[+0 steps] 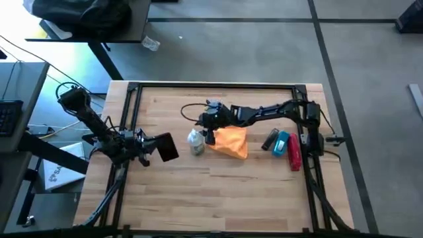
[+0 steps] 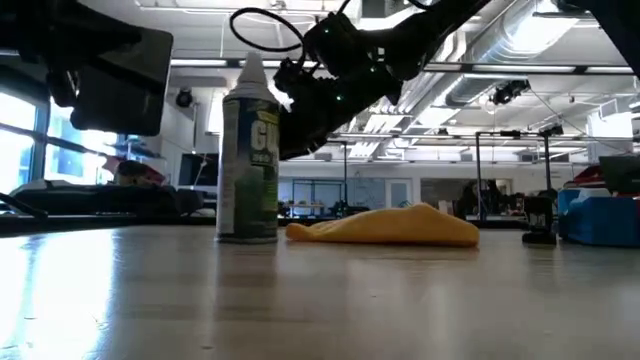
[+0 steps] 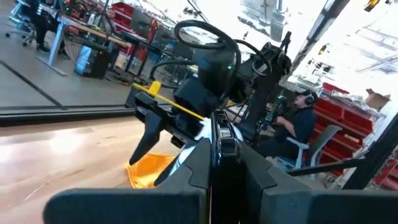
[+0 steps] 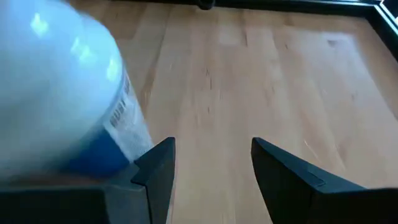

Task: Apply microfiber cloth
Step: Spray the black cellphone using the spray bottle

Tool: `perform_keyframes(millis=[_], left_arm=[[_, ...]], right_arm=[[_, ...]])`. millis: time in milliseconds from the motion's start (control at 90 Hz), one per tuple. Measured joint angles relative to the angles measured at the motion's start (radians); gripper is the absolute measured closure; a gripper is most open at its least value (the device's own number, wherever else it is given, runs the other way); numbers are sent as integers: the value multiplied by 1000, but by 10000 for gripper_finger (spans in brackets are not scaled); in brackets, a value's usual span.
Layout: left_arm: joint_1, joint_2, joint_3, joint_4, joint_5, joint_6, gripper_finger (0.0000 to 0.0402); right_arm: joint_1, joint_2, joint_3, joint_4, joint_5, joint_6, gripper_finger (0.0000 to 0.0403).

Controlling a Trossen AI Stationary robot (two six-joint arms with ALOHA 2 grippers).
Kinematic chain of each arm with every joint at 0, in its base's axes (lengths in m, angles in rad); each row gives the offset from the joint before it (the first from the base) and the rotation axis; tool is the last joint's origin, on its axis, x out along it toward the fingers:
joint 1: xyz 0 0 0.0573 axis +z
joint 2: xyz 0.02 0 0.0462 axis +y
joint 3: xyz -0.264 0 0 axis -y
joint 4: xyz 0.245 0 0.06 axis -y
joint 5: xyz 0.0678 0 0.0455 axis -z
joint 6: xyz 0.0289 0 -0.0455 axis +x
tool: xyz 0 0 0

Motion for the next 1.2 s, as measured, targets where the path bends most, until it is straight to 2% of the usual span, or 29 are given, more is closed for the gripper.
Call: perform_keyframes(millis=[322,411,667,944,1089,1200], left_arm=[[54,0,0,-33,12,-12,387],[79,0,0,-40,35,-11,387],[146,0,0,-205,130,-195,387],[190,0,70,-355,190,-232,387],[206,13,146,-521,214,-248,387],[216,46,201,-585,214,-252,387]], right_arm=[[126,0,0,1,1,20,222],[155,0,0,10,46,19,222],[227,-3,0,33,154,34,222],[266,-155,0,-156,274,14,222],[290,-230,0,-281,294,55,222],[322,-258,0,-318,296,90,222]])
